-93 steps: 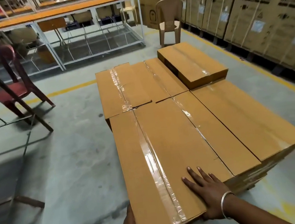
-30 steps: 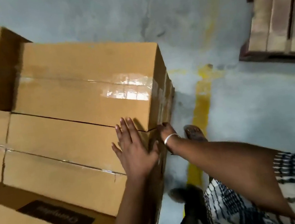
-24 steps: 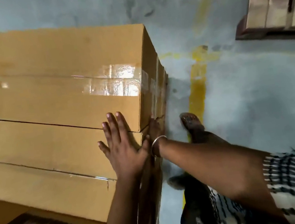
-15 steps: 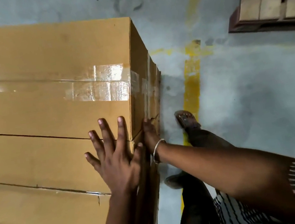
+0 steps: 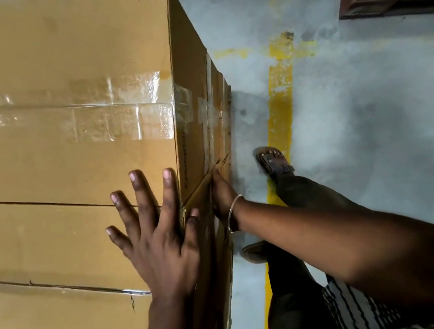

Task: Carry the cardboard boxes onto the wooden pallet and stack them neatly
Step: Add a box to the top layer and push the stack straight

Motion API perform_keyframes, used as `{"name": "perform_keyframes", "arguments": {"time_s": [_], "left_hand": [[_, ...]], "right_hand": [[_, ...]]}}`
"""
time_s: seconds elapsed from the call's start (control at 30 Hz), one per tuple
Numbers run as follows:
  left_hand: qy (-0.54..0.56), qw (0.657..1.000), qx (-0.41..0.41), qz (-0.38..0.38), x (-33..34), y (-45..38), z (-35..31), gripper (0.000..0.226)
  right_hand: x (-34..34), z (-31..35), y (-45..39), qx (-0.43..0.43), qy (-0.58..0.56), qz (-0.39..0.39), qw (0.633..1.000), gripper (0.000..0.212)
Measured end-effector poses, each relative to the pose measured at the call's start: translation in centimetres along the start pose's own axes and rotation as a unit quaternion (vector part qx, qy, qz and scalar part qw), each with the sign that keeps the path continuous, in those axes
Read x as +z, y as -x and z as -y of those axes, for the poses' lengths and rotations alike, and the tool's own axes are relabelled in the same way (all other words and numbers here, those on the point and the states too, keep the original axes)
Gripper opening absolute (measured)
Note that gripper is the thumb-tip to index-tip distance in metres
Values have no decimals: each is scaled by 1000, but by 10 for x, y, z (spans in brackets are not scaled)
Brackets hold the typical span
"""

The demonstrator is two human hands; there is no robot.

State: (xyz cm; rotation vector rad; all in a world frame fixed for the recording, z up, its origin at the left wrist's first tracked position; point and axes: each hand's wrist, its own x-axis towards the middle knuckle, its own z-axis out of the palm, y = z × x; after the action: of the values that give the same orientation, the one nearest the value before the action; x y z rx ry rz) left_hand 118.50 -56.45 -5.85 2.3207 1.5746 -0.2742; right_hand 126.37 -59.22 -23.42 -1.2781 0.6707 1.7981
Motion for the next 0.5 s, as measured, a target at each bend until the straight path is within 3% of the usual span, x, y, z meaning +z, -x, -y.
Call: {"name": "perform_keyframes", "arguments": {"time_s": [0.13, 0.27, 0.4, 0.5], "left_hand": [[-10, 1000, 19, 6, -1, 2, 2, 75], [-19, 999, 32, 6, 2, 6, 1, 75], [-17, 999, 34, 6, 0, 6, 1, 73], [-14, 999, 33, 12, -1, 7, 0, 72]], "right_hand": [[3, 0, -12, 18, 33, -18, 999, 128], [6, 8, -11, 16, 77, -13, 997, 111], [5, 10, -17, 5, 118, -9, 993, 122], [1, 32, -16, -29, 74, -71, 994, 92]]}}
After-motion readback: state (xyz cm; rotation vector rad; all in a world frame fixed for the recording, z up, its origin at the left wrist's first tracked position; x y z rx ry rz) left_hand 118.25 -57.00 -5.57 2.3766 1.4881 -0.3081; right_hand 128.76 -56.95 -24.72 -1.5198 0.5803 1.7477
